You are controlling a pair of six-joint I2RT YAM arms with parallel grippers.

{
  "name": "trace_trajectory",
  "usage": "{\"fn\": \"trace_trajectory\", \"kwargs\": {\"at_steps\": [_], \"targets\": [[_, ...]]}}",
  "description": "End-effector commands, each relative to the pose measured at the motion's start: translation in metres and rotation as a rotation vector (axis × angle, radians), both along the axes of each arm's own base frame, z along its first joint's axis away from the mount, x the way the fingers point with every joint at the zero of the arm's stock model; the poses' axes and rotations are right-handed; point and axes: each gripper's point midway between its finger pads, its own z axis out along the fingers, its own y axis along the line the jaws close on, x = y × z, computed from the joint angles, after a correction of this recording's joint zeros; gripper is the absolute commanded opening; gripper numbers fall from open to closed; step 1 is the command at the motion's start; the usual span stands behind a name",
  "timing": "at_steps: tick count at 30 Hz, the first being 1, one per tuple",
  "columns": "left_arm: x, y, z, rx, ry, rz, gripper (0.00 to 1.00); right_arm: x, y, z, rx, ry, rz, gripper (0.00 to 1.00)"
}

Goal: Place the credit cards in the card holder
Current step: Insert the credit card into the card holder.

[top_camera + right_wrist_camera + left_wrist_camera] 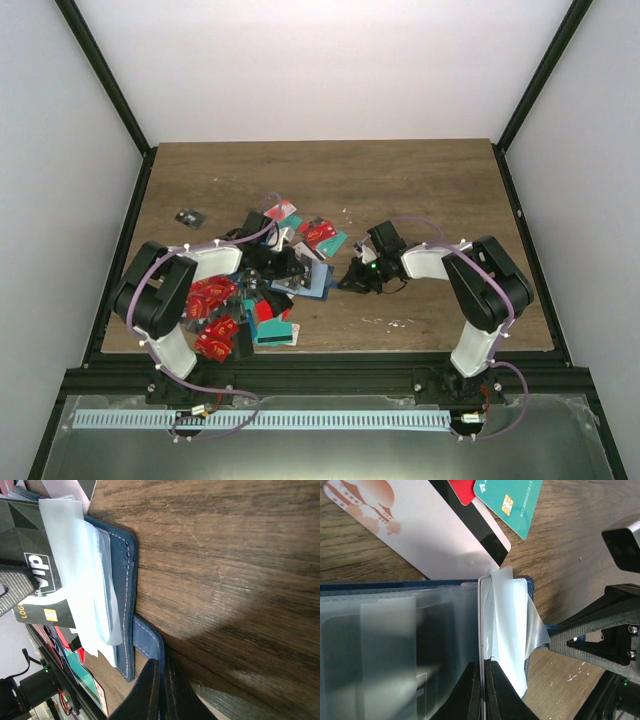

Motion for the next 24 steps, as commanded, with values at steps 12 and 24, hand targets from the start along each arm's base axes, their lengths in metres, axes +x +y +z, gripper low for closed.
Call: {"fn": "trace_trajectory", "kwargs": {"at_steps": [12,24], "targets": [[-0.027,-0.019,-0.038,-0.03,0.119,-0.018,0.04,-0.02,-0.016,-0.028,-0.076,0.084,-0.009,0.01],[-0.053,-0.024,-0.054,-0.05,0.209,-0.058,0.05,-0.023,-0.016,-0.029,-0.068,0.089,-0.011,0.01]]}}
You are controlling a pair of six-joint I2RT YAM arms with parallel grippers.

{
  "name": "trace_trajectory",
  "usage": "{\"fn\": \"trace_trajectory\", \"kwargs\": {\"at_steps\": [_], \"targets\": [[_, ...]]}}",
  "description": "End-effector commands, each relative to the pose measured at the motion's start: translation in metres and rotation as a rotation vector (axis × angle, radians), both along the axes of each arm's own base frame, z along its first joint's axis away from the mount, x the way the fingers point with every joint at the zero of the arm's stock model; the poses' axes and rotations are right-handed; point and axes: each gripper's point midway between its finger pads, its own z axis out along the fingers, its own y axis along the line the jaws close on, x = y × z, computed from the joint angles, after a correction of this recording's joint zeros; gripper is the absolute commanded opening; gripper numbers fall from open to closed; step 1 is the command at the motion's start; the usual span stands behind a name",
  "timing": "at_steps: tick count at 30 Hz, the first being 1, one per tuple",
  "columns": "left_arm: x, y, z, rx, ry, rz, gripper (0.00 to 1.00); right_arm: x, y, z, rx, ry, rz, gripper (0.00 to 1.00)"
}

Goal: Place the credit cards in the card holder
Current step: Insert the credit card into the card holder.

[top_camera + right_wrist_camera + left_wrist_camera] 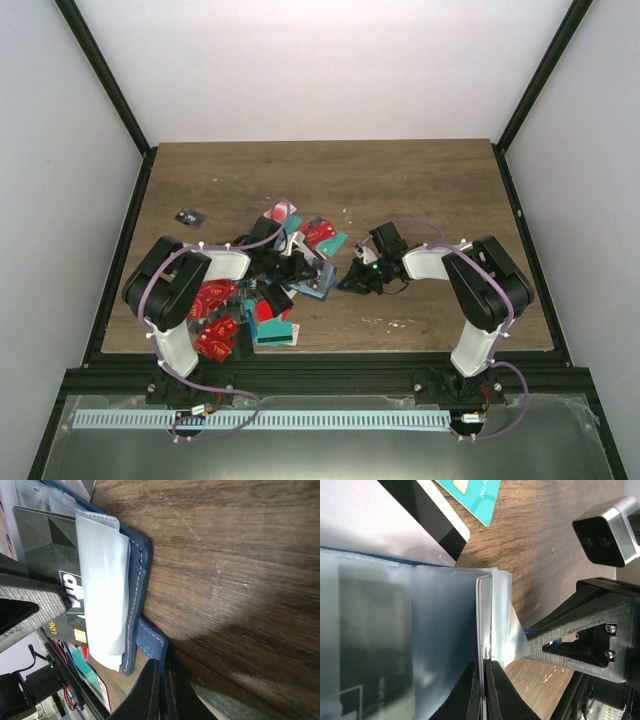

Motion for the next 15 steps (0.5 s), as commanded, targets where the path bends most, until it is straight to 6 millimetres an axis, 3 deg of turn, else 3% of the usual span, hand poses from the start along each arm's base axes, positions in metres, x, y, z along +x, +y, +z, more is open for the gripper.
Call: {"fn": "trace_trajectory", "kwargs": {"at_steps": [1,7,15], "targets": [[-0.043,0.01,-0.05,0.092,0.17,-0.043,0.06,-0.02,-0.017,-0.029,-0.098,0.079,-0.016,0.01],[-0.039,0.018,-0.05,0.172,0.154,-0.047,0.2,-0.021,-0.018,-0.027,-0.104,0.072,-0.012,0.01],[-0.041,0.022,-0.02,0.196,0.14,-0.07,0.44,-0.022,-0.024,-0.024,-0.128,0.048,-0.002,0.01]]}}
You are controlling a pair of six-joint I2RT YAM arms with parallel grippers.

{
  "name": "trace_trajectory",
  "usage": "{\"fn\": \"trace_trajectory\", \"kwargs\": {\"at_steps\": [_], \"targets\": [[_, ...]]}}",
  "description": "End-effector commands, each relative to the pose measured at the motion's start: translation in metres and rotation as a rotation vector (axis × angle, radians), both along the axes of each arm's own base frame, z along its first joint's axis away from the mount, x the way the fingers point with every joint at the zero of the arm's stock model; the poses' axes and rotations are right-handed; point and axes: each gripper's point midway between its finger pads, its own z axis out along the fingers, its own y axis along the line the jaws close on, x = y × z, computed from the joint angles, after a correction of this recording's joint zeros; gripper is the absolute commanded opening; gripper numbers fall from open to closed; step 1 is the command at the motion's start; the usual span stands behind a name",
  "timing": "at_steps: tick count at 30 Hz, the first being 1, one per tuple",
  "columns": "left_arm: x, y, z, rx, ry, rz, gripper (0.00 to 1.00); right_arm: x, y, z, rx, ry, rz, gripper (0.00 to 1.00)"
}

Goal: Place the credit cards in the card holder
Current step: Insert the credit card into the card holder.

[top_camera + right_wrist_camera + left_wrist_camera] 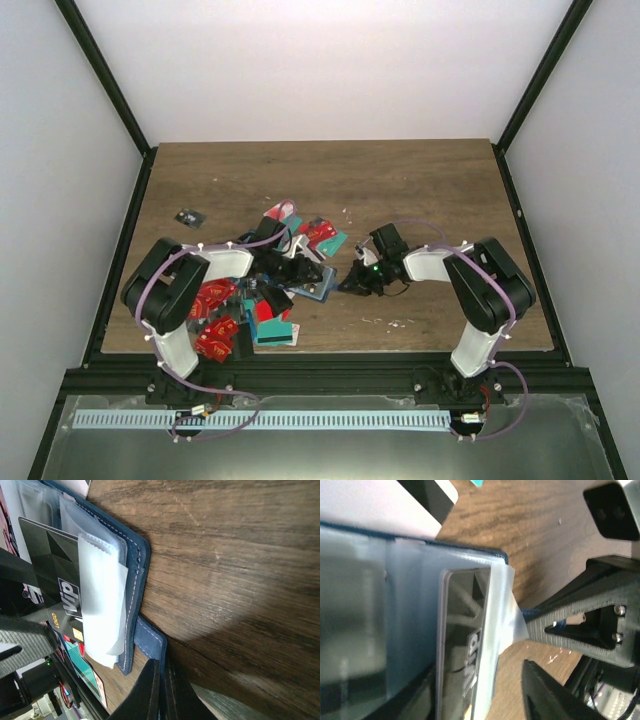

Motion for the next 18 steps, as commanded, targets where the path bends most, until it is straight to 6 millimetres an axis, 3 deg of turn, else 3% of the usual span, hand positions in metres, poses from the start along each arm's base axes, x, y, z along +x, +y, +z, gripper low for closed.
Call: {"fn": "trace_trajectory", "kwargs": {"at_steps": [1,7,9,12,15,18], "targets": [[-0.031,0.026,-0.018,0.159,0.122,-0.014,0.49,-0.017,-0.022,-0.024,-0.127,0.05,-0.008,0.01],[-0.04,0.029,-0.004,0.191,0.171,-0.042,0.71,-0.016,-0.027,-0.024,-0.133,0.042,-0.005,0.01],[-0.04,0.027,0.007,0.179,0.169,-0.051,0.84,-0.016,-0.028,-0.024,-0.135,0.039,-0.003,0.01],[-0.036,0.028,0.024,0.197,0.138,-0.069,0.96,-0.015,-0.03,-0.024,-0.138,0.032,-0.003,0.01],[-0.025,0.034,0.031,0.259,0.082,-0.089,0.99,-0.014,-0.031,-0.024,-0.136,0.031,-0.001,0.01],[-0.019,0.037,0.02,0.306,0.07,-0.117,0.98,-0.013,-0.029,-0.024,-0.13,0.028,0.005,0.01]]}}
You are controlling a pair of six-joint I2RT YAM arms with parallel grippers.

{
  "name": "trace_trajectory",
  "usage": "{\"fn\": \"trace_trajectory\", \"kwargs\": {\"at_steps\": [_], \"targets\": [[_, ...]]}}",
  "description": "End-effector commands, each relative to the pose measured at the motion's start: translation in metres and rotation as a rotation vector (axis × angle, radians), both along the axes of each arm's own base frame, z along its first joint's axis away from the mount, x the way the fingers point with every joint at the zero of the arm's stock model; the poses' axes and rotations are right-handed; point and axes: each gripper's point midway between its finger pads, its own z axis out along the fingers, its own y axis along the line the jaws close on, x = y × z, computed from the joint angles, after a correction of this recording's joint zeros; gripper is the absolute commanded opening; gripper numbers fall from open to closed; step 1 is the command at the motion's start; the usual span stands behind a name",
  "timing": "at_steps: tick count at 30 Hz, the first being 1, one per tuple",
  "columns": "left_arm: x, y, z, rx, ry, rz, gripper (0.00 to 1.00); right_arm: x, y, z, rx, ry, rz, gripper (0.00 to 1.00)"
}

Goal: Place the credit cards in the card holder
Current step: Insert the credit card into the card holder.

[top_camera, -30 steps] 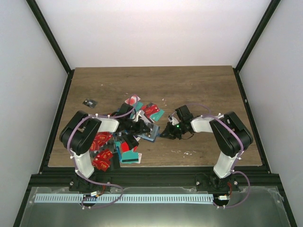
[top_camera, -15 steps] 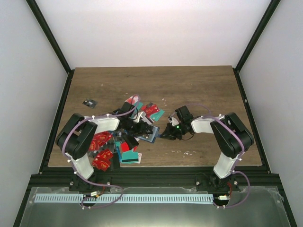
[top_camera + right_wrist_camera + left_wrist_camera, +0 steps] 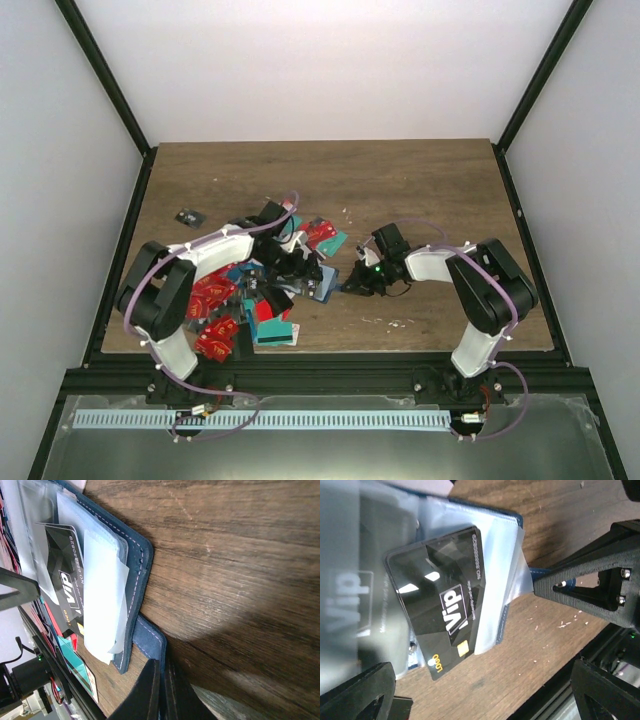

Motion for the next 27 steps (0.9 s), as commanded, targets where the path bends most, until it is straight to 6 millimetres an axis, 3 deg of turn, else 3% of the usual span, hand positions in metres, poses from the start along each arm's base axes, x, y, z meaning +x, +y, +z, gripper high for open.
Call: {"fn": "trace_trajectory", "kwargs": {"at_steps": [1,8,12,21,27], "targets": [[0.002,0.014,-0.013,0.104,-0.011,-0.053,0.96,-0.012,-0.021,-0.023,-0.11,0.053,-0.017,0.01],[0.013,-0.007,-0.017,0.071,0.003,-0.046,0.89,-0.011,-0.019,-0.024,-0.107,0.056,-0.013,0.01],[0.009,-0.012,-0.026,0.08,0.03,-0.049,0.88,-0.01,-0.018,-0.023,-0.104,0.056,-0.012,0.01],[0.014,-0.045,-0.025,0.061,0.025,-0.053,0.84,-0.01,-0.018,-0.027,-0.109,0.063,-0.007,0.01],[0.022,-0.05,-0.029,0.128,0.003,-0.079,0.84,-0.006,-0.019,-0.025,-0.124,0.051,-0.003,0.01]]}}
